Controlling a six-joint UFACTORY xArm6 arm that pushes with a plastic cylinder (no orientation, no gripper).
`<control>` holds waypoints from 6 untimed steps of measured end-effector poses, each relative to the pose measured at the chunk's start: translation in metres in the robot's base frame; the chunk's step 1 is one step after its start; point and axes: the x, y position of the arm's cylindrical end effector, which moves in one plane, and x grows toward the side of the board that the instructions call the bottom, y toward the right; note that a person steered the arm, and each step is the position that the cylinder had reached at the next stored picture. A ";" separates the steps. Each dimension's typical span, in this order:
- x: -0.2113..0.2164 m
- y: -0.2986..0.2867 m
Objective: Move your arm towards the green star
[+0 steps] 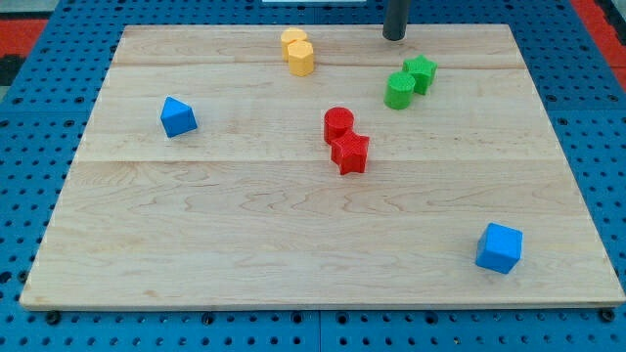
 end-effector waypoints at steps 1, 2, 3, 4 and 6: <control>0.000 0.005; 0.000 0.017; 0.000 0.041; 0.000 0.045; 0.042 0.033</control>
